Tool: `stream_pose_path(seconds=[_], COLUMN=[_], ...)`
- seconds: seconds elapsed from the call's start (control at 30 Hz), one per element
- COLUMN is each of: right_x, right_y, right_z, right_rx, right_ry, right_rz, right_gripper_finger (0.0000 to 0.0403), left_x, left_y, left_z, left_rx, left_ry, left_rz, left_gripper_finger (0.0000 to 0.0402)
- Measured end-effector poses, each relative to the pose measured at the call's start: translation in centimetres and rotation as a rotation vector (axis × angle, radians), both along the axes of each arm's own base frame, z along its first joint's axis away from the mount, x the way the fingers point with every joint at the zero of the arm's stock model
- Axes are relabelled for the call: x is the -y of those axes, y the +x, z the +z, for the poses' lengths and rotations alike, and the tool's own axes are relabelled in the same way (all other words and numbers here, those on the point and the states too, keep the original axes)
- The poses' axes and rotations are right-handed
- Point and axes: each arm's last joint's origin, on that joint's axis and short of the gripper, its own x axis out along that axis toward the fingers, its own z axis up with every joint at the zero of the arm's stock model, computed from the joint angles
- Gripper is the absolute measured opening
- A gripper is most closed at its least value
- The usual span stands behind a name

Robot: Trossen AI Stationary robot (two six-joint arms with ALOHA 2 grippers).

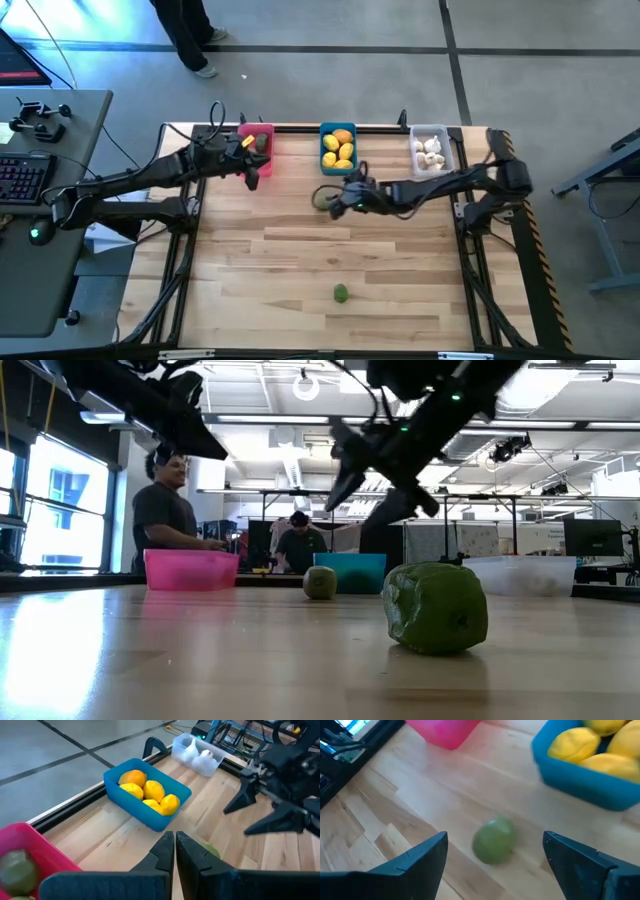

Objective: Sort produce into baskets
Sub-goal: Put the lime into the red bin

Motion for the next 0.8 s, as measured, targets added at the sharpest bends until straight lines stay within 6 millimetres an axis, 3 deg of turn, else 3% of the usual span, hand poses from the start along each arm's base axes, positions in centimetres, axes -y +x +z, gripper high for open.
stream_pose_path(seconds=[0.4, 0.6, 0.8], right_x=[-0.4, 0.1, 0.4], right_y=[7.3, 9.5, 10.2], right_z=[-1.7, -2.8, -4.3], right_rx=[-0.291, -0.351, -0.370], right_ry=[0.103, 0.187, 0.271], right_rz=[-0.167, -0.217, -0.235], right_gripper_finger=[0.0317, 0.0317, 0.0316], left_x=[0.0, 0.0, 0.0], left_y=[0.0, 0.0, 0.0], left_z=[0.0, 0.0, -0.1], left_rx=[-0.003, -0.004, -0.008], left_ry=[-0.001, 0.000, -0.002], left_rz=[0.000, 0.000, 0.000], left_gripper_finger=[0.0003, 0.0003, 0.0003])
